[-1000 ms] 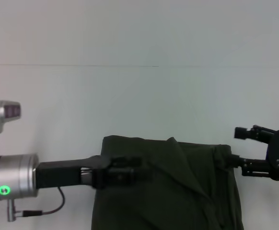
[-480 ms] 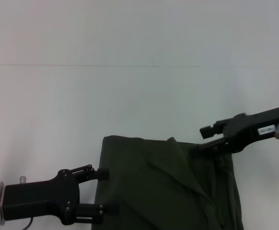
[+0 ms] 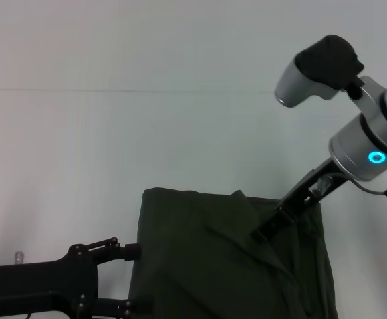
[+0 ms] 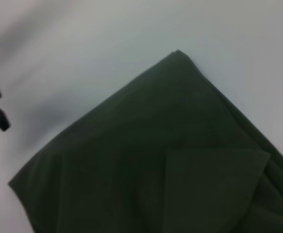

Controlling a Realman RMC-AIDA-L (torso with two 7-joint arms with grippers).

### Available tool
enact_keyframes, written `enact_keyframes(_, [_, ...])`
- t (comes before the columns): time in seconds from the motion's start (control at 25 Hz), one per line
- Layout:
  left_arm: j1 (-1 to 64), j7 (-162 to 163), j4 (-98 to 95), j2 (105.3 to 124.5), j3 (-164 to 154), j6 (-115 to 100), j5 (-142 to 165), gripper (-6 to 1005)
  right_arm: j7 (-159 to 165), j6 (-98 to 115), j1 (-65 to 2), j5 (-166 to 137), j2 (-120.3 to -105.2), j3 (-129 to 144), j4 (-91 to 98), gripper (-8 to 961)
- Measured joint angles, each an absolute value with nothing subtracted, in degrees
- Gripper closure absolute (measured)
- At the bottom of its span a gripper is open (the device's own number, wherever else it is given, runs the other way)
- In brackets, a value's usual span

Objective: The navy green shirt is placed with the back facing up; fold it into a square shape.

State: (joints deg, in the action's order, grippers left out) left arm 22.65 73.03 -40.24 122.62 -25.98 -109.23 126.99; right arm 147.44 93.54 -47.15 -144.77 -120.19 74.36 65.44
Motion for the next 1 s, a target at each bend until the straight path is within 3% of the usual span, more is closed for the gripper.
enact_keyframes(0.32, [22.01, 72.11, -42.19, 122.60, -26.00, -112.17, 127.10, 30, 153.72, 93.33, -55.17, -147.90, -120.25, 77.30, 56.98, 38])
enact_keyframes(1.0, [21.79, 71.19, -42.33, 122.77, -26.05, -112.84, 127.09, 30, 156.75, 90.24, -58.95, -147.67, -120.97, 87.19, 54.75, 38])
